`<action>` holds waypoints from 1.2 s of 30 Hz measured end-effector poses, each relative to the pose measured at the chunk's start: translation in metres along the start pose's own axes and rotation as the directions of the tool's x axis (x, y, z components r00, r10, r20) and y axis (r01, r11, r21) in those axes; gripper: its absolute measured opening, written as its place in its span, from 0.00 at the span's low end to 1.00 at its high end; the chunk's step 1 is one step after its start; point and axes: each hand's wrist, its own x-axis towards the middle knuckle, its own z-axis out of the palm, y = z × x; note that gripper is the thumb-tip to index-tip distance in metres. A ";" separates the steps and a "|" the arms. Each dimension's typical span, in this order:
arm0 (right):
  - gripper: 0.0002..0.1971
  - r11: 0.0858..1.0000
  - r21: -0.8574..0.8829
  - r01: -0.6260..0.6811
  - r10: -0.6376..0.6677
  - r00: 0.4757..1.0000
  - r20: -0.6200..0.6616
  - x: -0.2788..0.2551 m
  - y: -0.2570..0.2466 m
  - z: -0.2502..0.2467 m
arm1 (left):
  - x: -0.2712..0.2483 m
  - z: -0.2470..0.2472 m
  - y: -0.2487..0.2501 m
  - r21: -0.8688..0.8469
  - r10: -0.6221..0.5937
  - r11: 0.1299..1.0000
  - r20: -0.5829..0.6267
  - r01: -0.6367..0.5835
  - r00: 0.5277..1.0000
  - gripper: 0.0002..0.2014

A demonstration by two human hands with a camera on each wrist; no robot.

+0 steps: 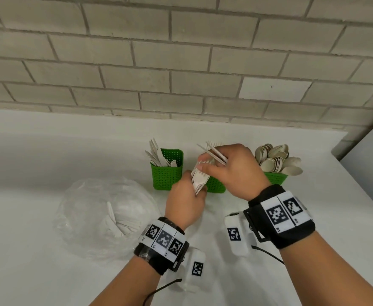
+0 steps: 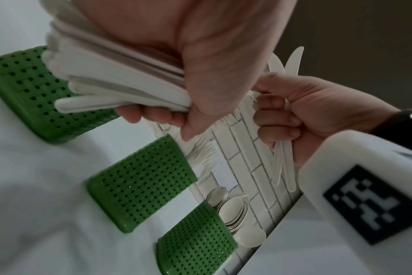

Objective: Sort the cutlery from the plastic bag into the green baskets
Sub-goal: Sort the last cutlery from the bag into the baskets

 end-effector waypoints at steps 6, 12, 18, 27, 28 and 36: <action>0.08 0.989 0.146 0.025 0.000 0.986 -0.169 0.007 -0.004 -0.010 | -0.001 -0.003 0.000 -0.051 -0.016 0.999 0.015 0.016 1.000 0.14; 0.03 0.914 0.391 0.105 0.065 0.916 -0.396 0.012 -0.006 -0.023 | 0.002 -0.003 -0.007 -0.179 -0.079 0.979 0.124 0.100 0.989 0.08; 0.03 0.847 0.502 0.173 0.162 0.816 -0.555 0.017 0.011 -0.049 | 0.009 -0.019 -0.009 -0.586 -0.305 0.753 0.093 0.300 0.948 0.04; 0.10 0.840 0.543 0.001 0.230 0.905 -0.357 0.010 0.020 -0.002 | 0.008 -0.026 0.030 -0.603 -0.052 0.778 0.218 0.176 0.975 0.04; 0.08 0.838 0.546 -0.005 0.240 0.902 -0.360 0.010 0.020 -0.001 | 0.008 -0.025 0.029 -0.606 -0.061 0.775 0.206 0.176 0.977 0.05; 0.10 0.943 0.319 -0.096 0.141 0.982 -0.123 -0.005 0.011 0.009 | 0.012 -0.027 0.038 -0.670 -0.071 0.731 0.107 0.125 0.992 0.03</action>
